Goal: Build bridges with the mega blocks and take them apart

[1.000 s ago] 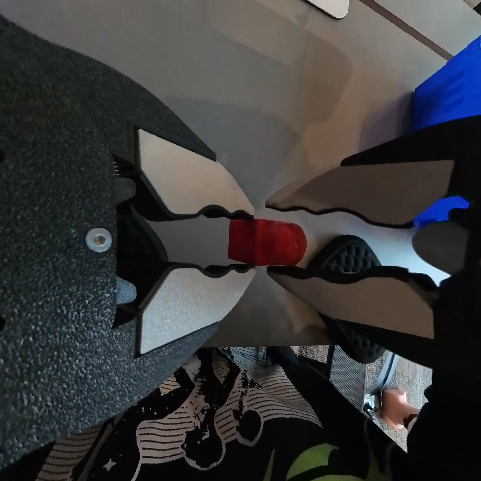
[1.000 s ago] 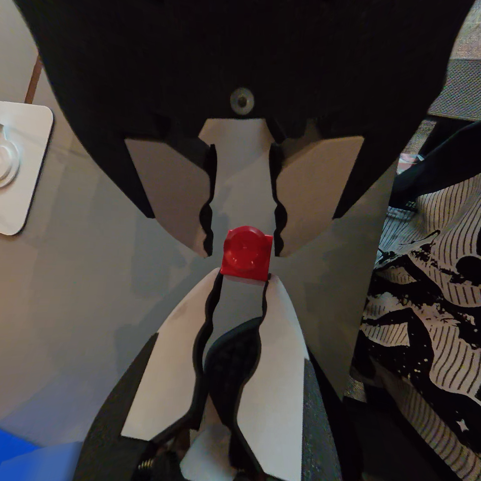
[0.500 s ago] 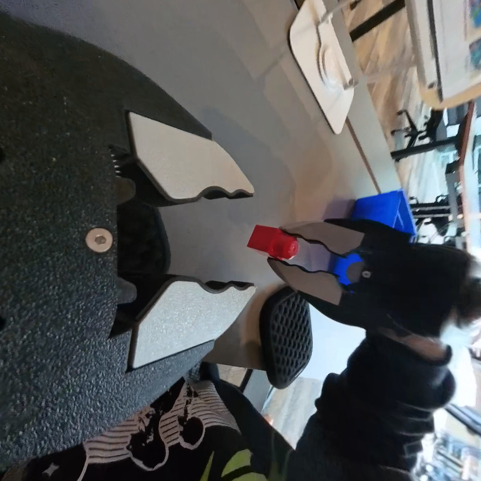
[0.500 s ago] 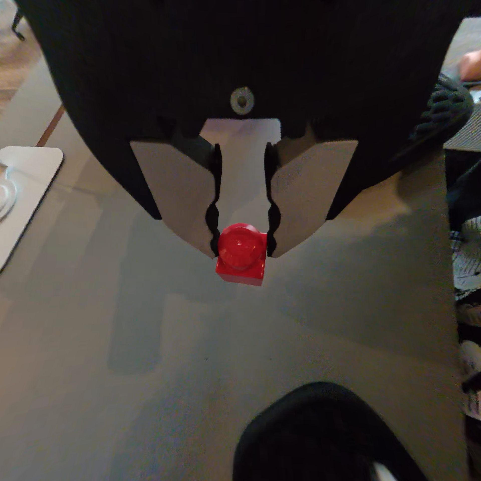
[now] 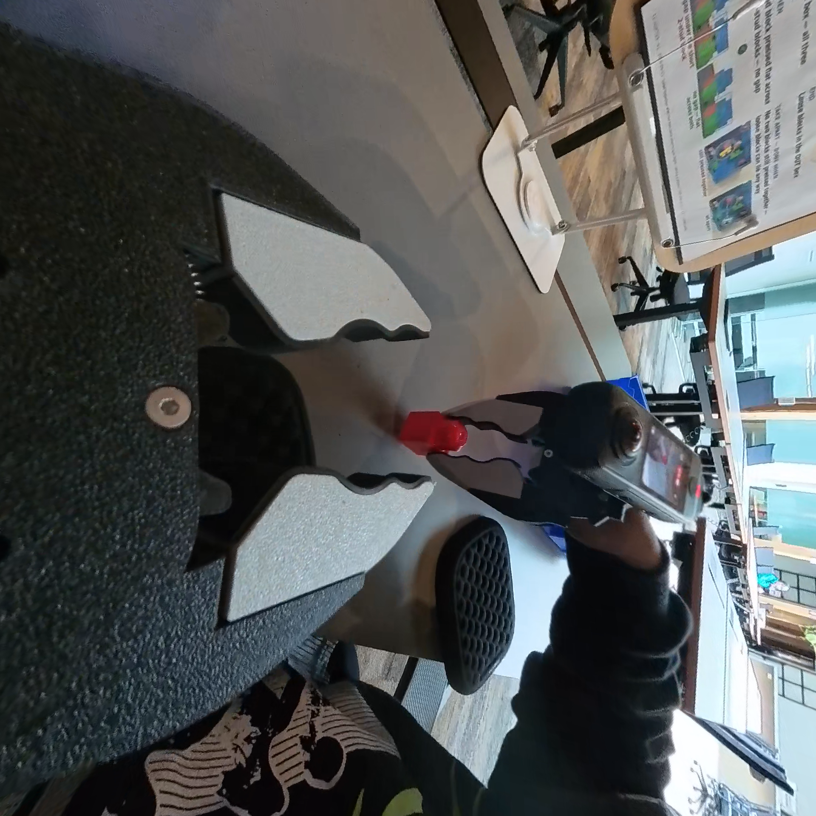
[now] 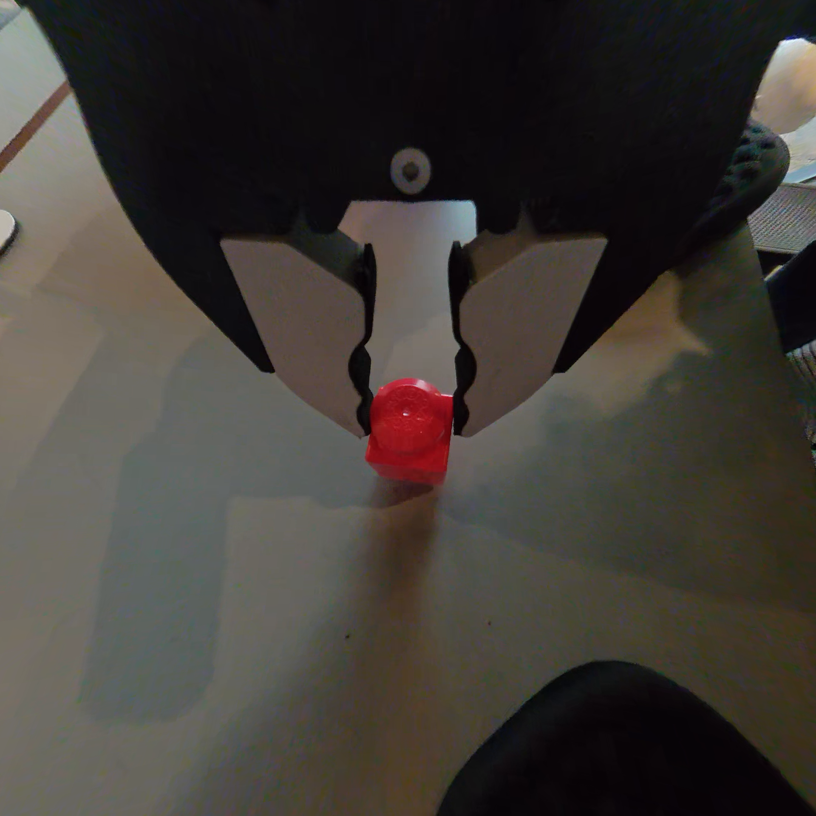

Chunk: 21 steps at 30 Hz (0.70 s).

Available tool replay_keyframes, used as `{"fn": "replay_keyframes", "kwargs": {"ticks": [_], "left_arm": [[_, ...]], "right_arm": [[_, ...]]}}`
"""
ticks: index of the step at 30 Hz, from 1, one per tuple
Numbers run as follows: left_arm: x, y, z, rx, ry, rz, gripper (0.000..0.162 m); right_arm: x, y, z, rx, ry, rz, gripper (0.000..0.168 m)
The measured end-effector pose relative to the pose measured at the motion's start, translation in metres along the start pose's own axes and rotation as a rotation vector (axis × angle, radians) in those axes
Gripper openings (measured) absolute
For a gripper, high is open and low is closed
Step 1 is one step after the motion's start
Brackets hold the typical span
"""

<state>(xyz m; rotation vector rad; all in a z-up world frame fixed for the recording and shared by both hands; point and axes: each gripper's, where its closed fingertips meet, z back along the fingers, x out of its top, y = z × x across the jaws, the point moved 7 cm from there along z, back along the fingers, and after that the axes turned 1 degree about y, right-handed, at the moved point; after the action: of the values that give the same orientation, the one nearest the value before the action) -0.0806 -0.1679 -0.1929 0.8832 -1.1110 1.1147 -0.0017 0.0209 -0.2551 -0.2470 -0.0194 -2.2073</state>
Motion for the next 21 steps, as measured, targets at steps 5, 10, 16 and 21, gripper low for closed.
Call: {"fn": "replay_keyframes", "kwargs": {"ticks": [5, 10, 16, 21], "left_arm": [[-0.0017, 0.0005, -0.0021, -0.001, 0.007, -0.006, 0.058], [-0.0023, 0.0027, -0.0032, 0.003, 0.016, -0.007, 0.058], [-0.002, 0.0038, -0.0042, -0.005, 0.018, -0.007, 0.057], [-0.0024, 0.0044, -0.0042, 0.0, 0.025, -0.009, 0.057]], "right_arm": [[-0.0007, -0.0003, -0.0042, 0.011, -0.017, -0.004, 0.034], [-0.0015, -0.0002, -0.0063, 0.022, -0.028, -0.004, 0.034], [-0.0025, 0.0007, -0.0085, 0.028, -0.046, -0.014, 0.035], [-0.0036, 0.0009, -0.0087, 0.031, -0.059, -0.011, 0.037]]}}
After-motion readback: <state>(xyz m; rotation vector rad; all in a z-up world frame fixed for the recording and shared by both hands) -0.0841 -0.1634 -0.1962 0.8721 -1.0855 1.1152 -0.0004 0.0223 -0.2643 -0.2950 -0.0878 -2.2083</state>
